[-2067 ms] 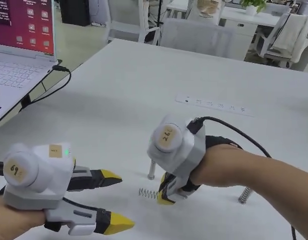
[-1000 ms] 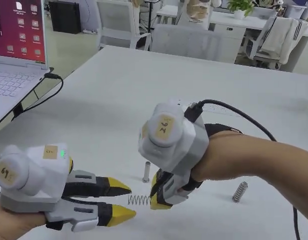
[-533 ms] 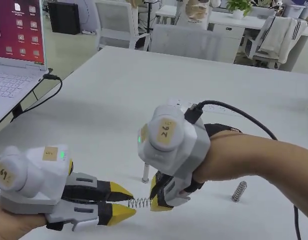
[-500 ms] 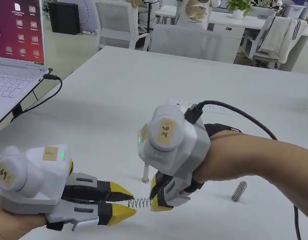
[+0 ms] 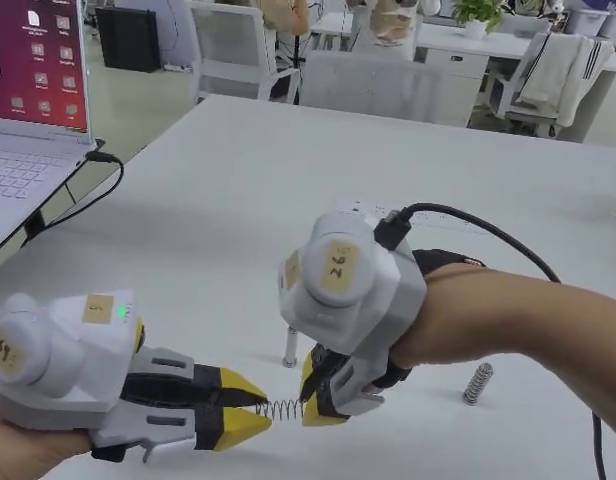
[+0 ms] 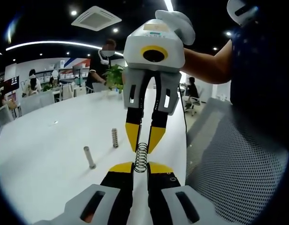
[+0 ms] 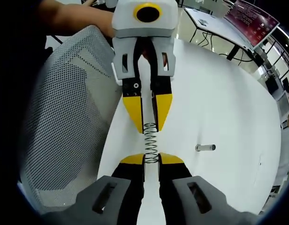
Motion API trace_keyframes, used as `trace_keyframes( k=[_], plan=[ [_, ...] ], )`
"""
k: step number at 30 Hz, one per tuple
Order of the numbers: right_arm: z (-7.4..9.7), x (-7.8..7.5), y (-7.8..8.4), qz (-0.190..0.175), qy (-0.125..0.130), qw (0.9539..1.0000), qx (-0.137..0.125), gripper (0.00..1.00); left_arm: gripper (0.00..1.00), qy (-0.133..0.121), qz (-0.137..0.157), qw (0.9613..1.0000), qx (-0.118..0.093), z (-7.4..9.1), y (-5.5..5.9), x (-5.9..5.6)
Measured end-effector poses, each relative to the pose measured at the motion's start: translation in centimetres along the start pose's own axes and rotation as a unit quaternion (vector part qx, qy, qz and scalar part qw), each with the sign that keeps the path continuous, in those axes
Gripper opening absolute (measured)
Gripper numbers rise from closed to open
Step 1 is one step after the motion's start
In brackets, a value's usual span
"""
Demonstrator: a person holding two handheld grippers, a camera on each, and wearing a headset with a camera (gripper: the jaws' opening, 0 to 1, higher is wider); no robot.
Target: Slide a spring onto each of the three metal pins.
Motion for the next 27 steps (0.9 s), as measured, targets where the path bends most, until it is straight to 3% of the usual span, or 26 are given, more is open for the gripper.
trace_keyframes(
  k=[27],
  plan=[
    [-0.9,0.4,0.9,-0.028,-0.004,0.9995,-0.012,0.11,0.02,0.012,0.009,0.9998,-0.016,0.1,-0.9,-0.2]
  ],
)
Point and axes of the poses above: the centre of the closed fingertips' face, and the gripper's own axes: z roughly backward along the fingers, x roughly to its left, y roughly out of its underside, the point moved 5 cm from there along z, roughly backward along the fingers, and after that the axes turned 13 degrees about -x, right-handed, at the moved point
